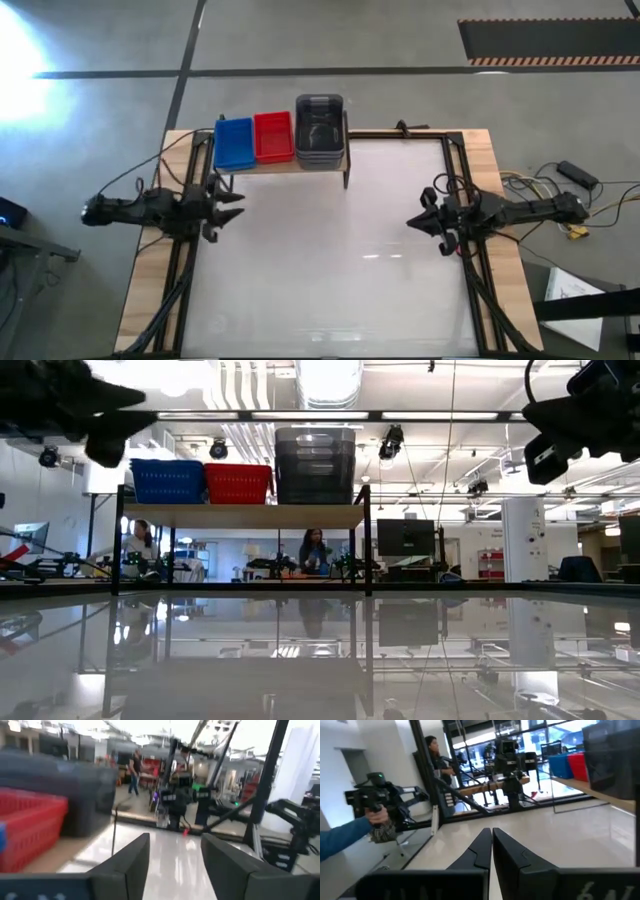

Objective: Stack baskets on shelf by color
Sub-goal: Return to Home Position

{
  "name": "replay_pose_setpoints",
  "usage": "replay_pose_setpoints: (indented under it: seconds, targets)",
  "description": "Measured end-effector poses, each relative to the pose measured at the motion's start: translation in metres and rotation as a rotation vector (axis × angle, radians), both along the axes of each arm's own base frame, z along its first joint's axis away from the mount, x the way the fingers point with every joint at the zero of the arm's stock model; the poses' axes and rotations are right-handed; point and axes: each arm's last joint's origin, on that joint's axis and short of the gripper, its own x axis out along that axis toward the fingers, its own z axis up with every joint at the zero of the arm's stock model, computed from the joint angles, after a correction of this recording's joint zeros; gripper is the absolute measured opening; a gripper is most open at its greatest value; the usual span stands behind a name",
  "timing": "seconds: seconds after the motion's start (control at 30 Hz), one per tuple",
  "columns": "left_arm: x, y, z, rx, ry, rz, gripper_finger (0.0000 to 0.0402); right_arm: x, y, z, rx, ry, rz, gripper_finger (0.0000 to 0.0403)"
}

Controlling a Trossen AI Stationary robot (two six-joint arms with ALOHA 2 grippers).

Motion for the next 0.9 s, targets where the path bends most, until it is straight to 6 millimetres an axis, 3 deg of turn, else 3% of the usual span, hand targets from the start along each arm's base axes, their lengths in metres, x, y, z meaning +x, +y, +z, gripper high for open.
replay_pose_setpoints:
  seconds: [0.1, 0.17, 0.5, 0.67, 0.9]
  targets:
    - [0.003, 0.000, -0.007, 0.043, 0.083, -0.006, 0.0141, 0.000, -0.003, -0.002, -0.005, 0.020, -0.012, 0.0008]
    - [0.003, -0.001, 0.000, 0.067, 0.059, -0.012, 0.0126, 0.000, -0.004, -0.004, -0.006, 0.037, -0.014, 0.0008]
    - [0.008, -0.003, -0.031, 0.105, 0.152, -0.064, 0.0052, 0.000, -0.005, -0.005, -0.003, 0.045, 0.004, 0.0008]
    - [0.010, -0.004, -0.034, 0.170, 0.154, -0.088, 0.0010, 0.000, -0.005, -0.004, -0.049, 0.035, 0.001, 0.0008]
    - [0.012, -0.003, -0.038, 0.162, 0.191, -0.062, 0.0020, 0.000, -0.006, -0.004, -0.118, 0.021, -0.014, 0.0008]
